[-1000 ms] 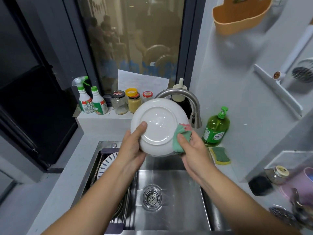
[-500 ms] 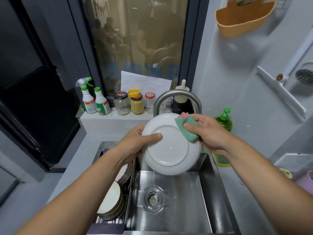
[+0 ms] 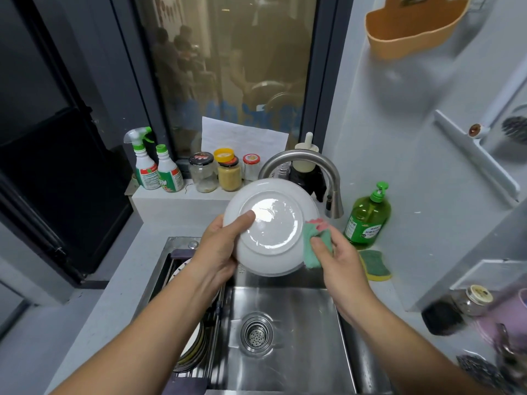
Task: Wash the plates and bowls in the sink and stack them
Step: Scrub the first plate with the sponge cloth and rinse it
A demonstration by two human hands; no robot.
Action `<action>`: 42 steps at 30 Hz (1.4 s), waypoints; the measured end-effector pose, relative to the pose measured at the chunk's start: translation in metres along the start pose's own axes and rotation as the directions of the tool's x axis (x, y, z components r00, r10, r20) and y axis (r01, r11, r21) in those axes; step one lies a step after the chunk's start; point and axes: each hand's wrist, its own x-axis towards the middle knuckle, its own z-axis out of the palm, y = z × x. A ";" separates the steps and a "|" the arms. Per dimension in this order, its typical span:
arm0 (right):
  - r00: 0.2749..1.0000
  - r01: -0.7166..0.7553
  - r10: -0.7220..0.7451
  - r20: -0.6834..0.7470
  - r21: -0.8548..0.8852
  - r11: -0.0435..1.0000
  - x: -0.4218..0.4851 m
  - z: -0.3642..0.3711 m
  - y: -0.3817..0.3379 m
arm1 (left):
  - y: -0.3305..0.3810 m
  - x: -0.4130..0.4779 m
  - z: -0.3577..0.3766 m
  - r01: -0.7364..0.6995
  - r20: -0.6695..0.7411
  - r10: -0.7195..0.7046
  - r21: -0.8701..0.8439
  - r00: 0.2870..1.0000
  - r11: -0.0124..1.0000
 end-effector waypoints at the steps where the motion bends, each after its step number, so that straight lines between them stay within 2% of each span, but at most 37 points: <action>1: 0.998 0.062 -0.063 -0.031 -0.040 0.997 0.002 0.001 -0.004 | -0.001 -0.001 0.001 -0.002 -0.007 0.002 0.002 1.000 1.000; 5: 0.956 0.234 -0.278 -0.090 -0.334 0.913 0.018 0.003 -0.019 | -0.007 -0.007 0.007 -0.007 -0.014 0.007 0.029 1.000 1.000; 6: 0.936 0.284 -0.344 -0.068 -0.430 0.857 0.020 0.004 -0.021 | -0.009 -0.008 0.008 -0.006 -0.018 0.007 0.037 1.000 0.999; 8: 0.887 0.416 -0.451 0.097 -0.588 0.694 0.018 0.007 -0.023 | -0.013 -0.010 0.012 -0.011 -0.034 0.013 0.043 0.999 0.999; 10: 0.849 0.508 -0.426 0.312 -0.703 0.498 0.013 0.013 -0.021 | -0.016 -0.012 0.013 -0.003 -0.045 0.004 0.015 0.999 1.000; 12: 0.833 0.539 -0.365 0.415 -0.758 0.367 0.008 0.016 -0.016 | -0.018 -0.013 0.012 0.009 -0.061 -0.011 -0.021 0.998 1.000; 14: 0.797 0.590 -0.338 0.501 -0.767 0.253 0.003 0.018 -0.012 | -0.019 -0.014 0.011 0.022 -0.078 -0.025 -0.034 0.997 0.999; 17: 0.682 0.712 -0.260 0.683 -0.701 0.026 -0.010 0.030 -0.006 | -0.022 -0.015 0.013 0.067 -0.043 -0.070 -0.063 0.997 0.996; 19: 0.638 0.755 -0.216 0.740 -0.655 -0.013 -0.007 0.032 -0.006 | -0.022 -0.015 0.014 0.091 -0.030 -0.094 -0.094 0.995 0.991; 23: 0.729 0.645 -0.224 0.647 -0.758 -0.091 0.013 0.011 -0.017 | -0.019 -0.008 0.007 0.040 -0.085 -0.048 -0.093 0.995 0.995; 24: 0.737 0.643 -0.214 0.641 -0.763 -0.071 0.010 0.008 -0.016 | -0.019 -0.008 0.006 0.027 -0.093 -0.035 -0.085 0.995 0.996; 28: 0.714 0.700 -0.131 0.688 -0.698 0.151 -0.002 0.024 -0.008 | -0.028 -0.018 0.013 0.063 -0.041 -0.066 -0.072 0.997 0.995; 30: 0.730 0.683 -0.156 0.666 -0.716 0.141 0.012 0.027 -0.010 | -0.032 -0.020 0.016 0.076 -0.038 -0.079 -0.077 0.996 0.994; 32: 0.746 0.656 -0.201 0.635 -0.753 0.054 0.022 0.024 -0.014 | -0.030 -0.017 0.014 0.058 -0.054 -0.062 -0.070 0.997 0.996; 34: 0.781 0.603 -0.253 0.572 -0.795 0.066 0.022 0.014 -0.013 | -0.026 -0.014 0.011 0.022 -0.065 -0.026 -0.067 0.998 0.998; 35: 0.808 0.569 -0.279 0.518 -0.809 0.147 0.021 0.009 -0.010 | -0.024 -0.012 0.009 -0.002 -0.073 -0.002 -0.060 0.997 0.998; 37: 0.887 0.460 -0.274 0.371 -0.755 0.468 0.018 0.003 -0.010 | -0.021 -0.012 0.007 -0.042 -0.093 0.037 -0.047 0.995 0.998; 39: 0.960 0.273 -0.181 0.214 -0.567 0.777 0.024 0.002 -0.012 | -0.021 -0.013 0.005 -0.059 -0.085 0.055 -0.037 0.995 0.998; 40: 0.982 0.178 -0.125 0.143 -0.460 0.870 0.028 0.003 -0.015 | -0.021 -0.013 0.005 -0.061 -0.082 0.058 -0.033 0.995 0.998; 42: 0.999 0.044 -0.037 0.034 -0.241 0.970 0.036 0.008 -0.017 | -0.018 -0.014 0.008 -0.068 -0.076 0.064 -0.055 0.995 0.996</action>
